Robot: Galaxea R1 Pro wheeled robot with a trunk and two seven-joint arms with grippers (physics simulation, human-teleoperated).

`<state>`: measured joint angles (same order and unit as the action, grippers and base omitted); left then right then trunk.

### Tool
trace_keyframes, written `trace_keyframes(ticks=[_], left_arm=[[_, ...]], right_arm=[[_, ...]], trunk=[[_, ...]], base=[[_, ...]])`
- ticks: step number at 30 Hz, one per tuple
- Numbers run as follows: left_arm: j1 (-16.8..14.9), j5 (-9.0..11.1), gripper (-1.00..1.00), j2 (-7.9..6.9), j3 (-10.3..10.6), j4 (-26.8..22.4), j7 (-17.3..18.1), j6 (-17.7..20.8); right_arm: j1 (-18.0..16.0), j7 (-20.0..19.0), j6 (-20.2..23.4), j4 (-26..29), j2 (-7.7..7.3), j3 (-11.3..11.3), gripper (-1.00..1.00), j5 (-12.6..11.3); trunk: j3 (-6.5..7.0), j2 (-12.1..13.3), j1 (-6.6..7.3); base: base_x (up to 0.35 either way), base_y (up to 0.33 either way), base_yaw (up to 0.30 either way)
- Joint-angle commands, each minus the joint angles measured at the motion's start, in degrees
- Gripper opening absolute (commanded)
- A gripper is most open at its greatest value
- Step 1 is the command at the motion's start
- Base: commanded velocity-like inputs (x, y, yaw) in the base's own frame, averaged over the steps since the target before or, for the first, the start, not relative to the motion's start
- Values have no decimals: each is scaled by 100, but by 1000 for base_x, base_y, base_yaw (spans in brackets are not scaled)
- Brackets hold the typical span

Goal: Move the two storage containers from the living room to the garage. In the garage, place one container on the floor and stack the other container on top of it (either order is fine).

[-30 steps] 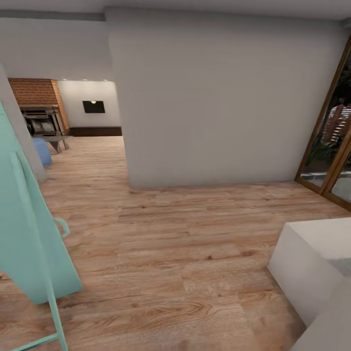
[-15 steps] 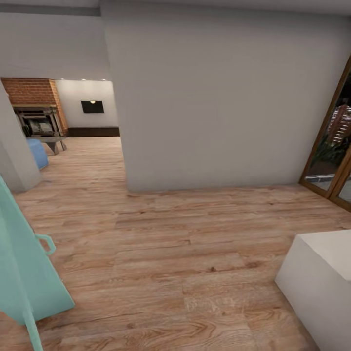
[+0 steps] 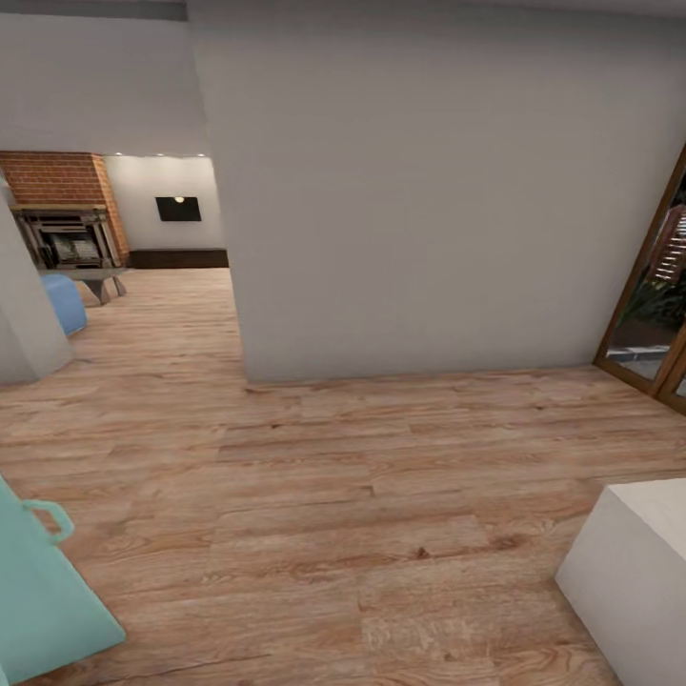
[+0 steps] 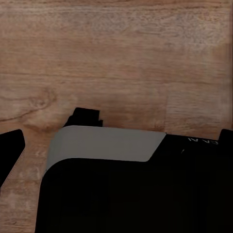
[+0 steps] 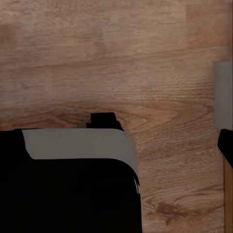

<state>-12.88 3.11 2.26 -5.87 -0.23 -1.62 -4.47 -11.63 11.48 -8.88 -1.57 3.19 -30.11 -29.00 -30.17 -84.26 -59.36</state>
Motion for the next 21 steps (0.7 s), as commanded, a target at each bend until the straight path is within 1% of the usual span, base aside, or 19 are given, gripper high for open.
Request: trace_keyframes(ticks=[1, 21], left_arm=[[-4, 32, 100, 2, -28, 6, -5, -19], [-4, 32, 100, 2, -28, 6, -5, -19]], right_arm=[[-6, 4, -33, -17, 1, -48, 100, -53], [-6, 4, -26, -16, 6, -39, 100, -53]], trunk=[[-6, -2, -3], [-6, -2, -3]], base=[[321, 0, 0], [321, 0, 0]])
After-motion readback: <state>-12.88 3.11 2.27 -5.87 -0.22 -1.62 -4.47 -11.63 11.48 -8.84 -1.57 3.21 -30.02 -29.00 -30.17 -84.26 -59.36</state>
